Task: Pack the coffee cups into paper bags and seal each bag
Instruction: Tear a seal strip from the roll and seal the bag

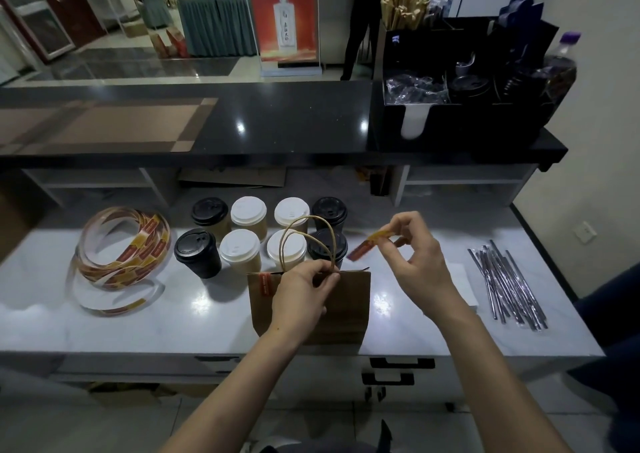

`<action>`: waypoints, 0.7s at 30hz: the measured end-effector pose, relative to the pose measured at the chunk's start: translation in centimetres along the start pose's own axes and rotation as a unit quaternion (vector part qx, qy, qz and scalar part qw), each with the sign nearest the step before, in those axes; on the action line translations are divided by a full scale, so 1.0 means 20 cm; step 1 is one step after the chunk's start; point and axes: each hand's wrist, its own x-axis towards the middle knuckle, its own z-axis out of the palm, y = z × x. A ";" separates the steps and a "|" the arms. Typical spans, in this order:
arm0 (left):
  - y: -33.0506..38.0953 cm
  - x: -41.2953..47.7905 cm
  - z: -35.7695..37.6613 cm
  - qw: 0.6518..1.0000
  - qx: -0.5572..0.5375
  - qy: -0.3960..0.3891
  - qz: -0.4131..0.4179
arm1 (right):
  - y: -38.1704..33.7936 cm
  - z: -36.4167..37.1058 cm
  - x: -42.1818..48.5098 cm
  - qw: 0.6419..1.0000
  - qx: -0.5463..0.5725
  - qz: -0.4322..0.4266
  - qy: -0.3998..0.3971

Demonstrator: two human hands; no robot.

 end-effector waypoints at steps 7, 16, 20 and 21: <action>0.00 0.00 0.00 1.000 0.012 0.004 0.013 | -0.02 0.01 -0.01 0.996 -0.018 0.021 -0.087; 0.00 -0.01 0.00 0.999 0.018 0.005 0.025 | 0.04 0.06 -0.03 0.983 -0.081 -0.003 -0.166; 0.00 -0.01 0.00 0.999 0.019 0.008 0.030 | 0.08 0.07 -0.03 0.981 -0.092 -0.029 -0.168; 0.00 -0.01 0.00 0.999 0.018 0.009 0.030 | 0.09 0.08 -0.03 0.981 -0.094 -0.036 -0.166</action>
